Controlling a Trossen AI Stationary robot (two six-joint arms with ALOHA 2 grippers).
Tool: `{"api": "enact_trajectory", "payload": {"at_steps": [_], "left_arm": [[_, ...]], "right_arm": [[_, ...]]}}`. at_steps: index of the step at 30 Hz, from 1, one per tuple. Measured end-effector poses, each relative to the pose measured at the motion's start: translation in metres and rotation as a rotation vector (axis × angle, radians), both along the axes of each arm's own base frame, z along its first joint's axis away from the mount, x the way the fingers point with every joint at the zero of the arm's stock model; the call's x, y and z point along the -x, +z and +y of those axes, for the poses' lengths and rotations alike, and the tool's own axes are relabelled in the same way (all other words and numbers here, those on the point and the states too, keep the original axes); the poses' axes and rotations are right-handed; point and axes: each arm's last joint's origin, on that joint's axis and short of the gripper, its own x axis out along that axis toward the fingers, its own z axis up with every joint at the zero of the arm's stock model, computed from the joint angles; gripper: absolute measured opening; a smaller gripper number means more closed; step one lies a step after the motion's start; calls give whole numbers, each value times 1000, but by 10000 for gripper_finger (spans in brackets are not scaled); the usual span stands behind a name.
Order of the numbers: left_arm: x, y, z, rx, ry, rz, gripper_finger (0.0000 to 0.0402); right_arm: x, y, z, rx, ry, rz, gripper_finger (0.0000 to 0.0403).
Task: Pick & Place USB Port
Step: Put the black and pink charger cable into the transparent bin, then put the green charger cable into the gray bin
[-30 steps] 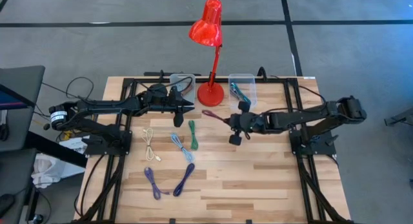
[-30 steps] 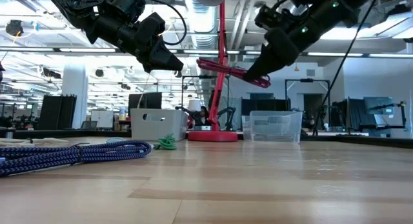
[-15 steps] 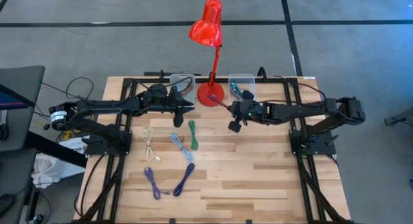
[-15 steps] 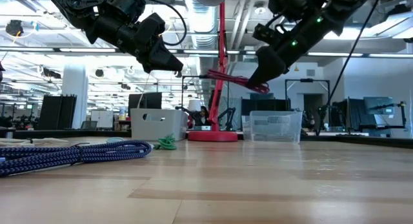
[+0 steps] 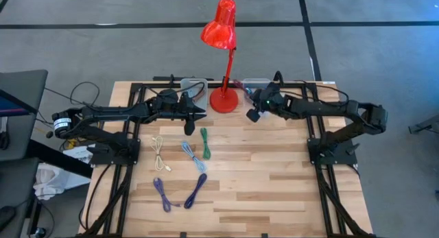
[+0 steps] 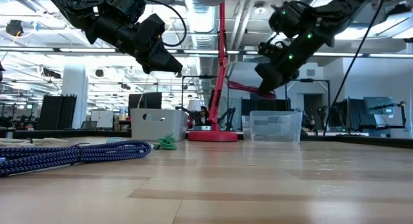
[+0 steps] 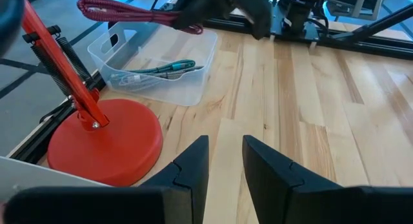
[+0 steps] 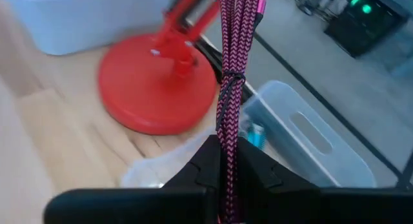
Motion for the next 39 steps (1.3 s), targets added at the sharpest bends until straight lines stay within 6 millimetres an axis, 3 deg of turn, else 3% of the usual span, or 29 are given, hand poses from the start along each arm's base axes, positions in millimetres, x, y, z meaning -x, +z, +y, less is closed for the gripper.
{"api": "enact_trajectory", "payload": {"at_steps": [12, 24, 32, 39], "left_arm": [[0, 0, 0, 0, 0, 0, 95], [0, 0, 0, 0, 0, 0, 95], [0, 0, 0, 0, 0, 0, 95], [0, 0, 0, 0, 0, 0, 95]], "right_arm": [[23, -11, -23, -95, -145, 95, 21], [30, -17, -23, -172, -140, 151, 21], [30, -17, -23, -170, -140, 152, 89], [29, -16, -22, -162, -124, 160, 98]]}}
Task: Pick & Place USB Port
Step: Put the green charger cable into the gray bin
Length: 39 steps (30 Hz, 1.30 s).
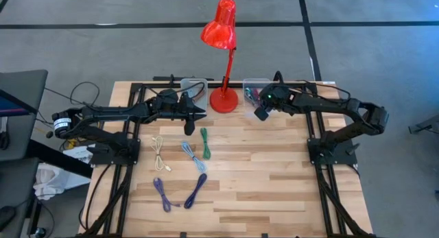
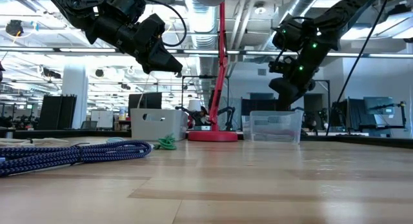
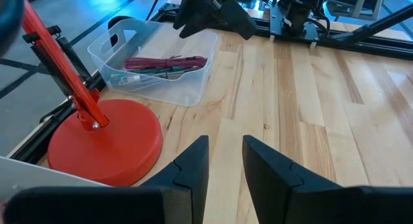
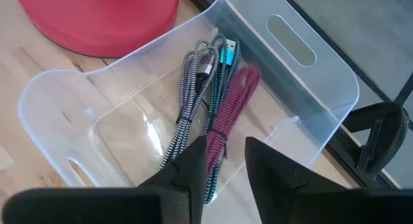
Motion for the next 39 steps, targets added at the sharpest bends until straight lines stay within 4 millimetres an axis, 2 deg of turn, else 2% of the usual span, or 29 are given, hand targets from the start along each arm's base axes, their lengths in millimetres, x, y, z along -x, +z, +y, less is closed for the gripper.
{"api": "enact_trajectory", "payload": {"at_steps": [10, 16, 20, 28, 39], "left_arm": [[0, -1, -2, 70, -53, 3, 95], [0, -11, -12, 115, -103, 99, 95], [-2, -11, -19, 138, -128, 101, 95], [-4, -11, -26, 159, -151, 97, 95], [-4, -9, -26, 153, -151, 82, 95]], "right_arm": [[-12, 17, 35, 22, 131, -77, 100], [-16, 35, 61, 51, 220, -183, 100], [-17, 50, 74, 82, 270, -272, 100], [-12, 65, 85, 111, 314, -349, 101], [-14, 64, 87, 138, 357, -316, 101]]}}
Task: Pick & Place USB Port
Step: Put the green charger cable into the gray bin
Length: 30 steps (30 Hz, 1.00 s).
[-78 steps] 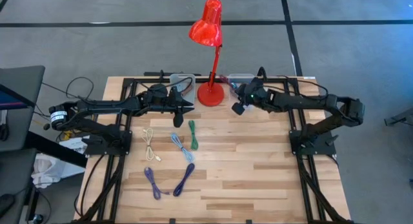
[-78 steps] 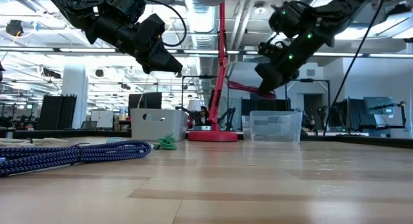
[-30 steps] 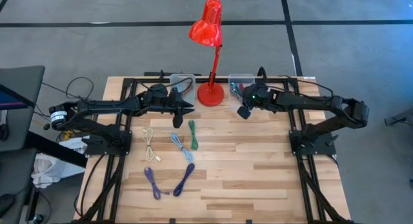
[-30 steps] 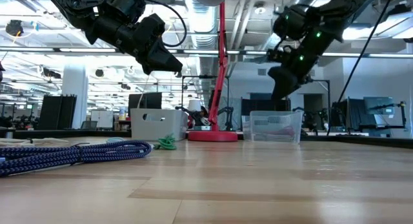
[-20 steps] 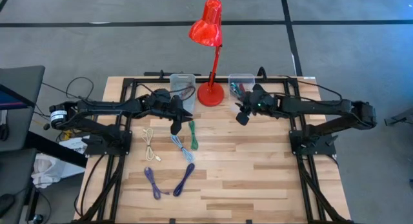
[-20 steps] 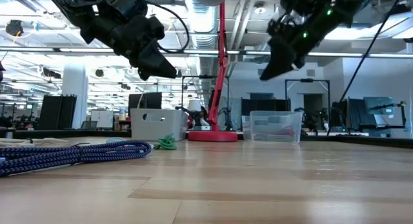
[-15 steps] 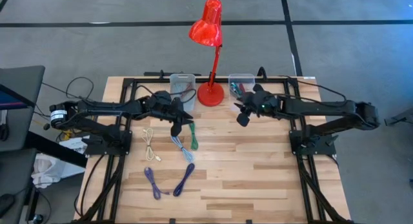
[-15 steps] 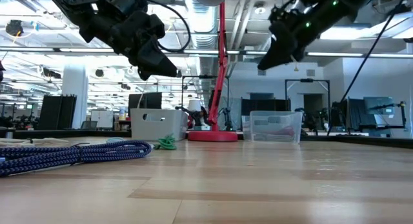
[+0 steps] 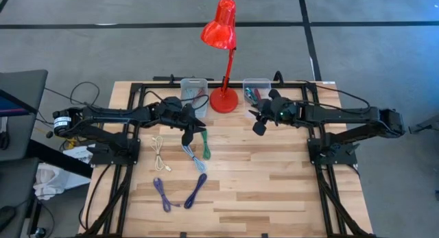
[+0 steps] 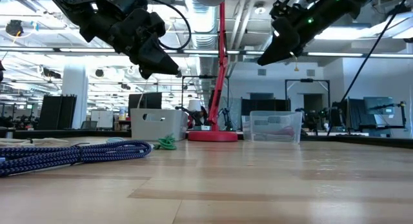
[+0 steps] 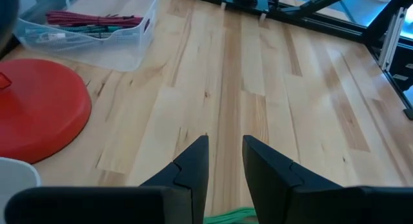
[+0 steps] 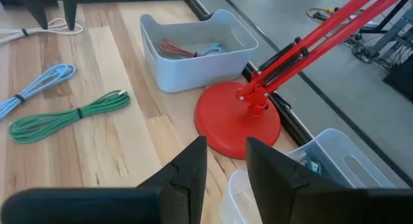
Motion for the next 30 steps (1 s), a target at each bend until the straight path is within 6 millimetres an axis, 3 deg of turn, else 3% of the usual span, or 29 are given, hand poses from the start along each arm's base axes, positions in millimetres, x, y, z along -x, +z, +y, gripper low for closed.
{"api": "enact_trajectory", "payload": {"at_steps": [6, 14, 26, 30], "left_arm": [[-1, 2, 0, 4, 3, -21, 95], [0, 0, -1, 204, 70, 0, 95], [-10, -20, -6, 183, 244, 119, 96], [-12, -28, -5, 224, 284, 162, 112]], "right_arm": [[0, 0, 2, -1, 10, 1, 101], [-1, 2, 1, 6, 6, -19, 101], [-1, 2, 1, 6, 6, -19, 101], [0, 0, 1, 3, 5, -2, 101]]}}
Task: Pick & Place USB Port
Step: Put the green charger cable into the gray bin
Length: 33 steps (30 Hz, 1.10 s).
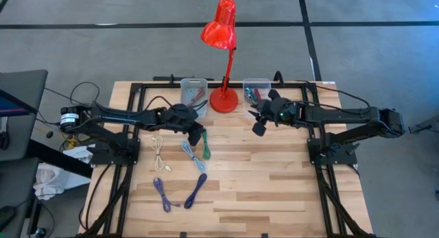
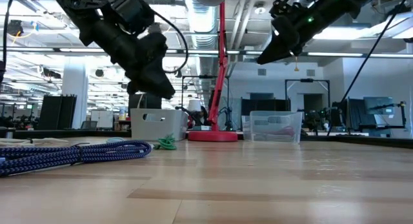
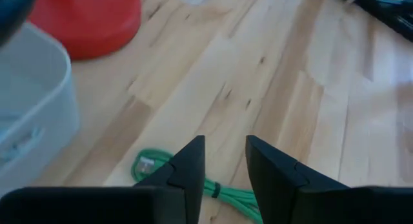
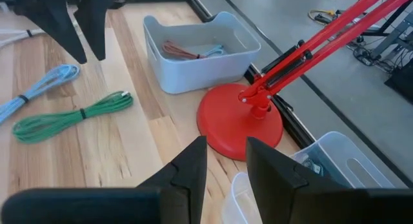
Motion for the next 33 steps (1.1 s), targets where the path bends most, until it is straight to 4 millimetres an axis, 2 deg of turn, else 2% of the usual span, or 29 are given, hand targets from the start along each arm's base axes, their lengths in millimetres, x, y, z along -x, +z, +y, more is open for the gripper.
{"api": "enact_trajectory", "payload": {"at_steps": [9, 14, 18, 24, 33], "left_arm": [[-10, -16, -10, 201, 38, 42, 173], [-13, -18, -23, 323, 8, 49, 187], [-13, -19, -31, 359, 31, 52, 186], [-15, -24, -31, 363, 106, 65, 168], [-49, -36, -26, 364, 104, 140, 143]], "right_arm": [[1, -1, -1, 29, 16, 38, 101], [2, -2, -2, 51, 24, 61, 101], [2, -3, -1, 53, 27, 68, 101], [2, -3, -1, 54, 28, 70, 101], [5, -6, -6, 45, 8, 109, 101]]}}
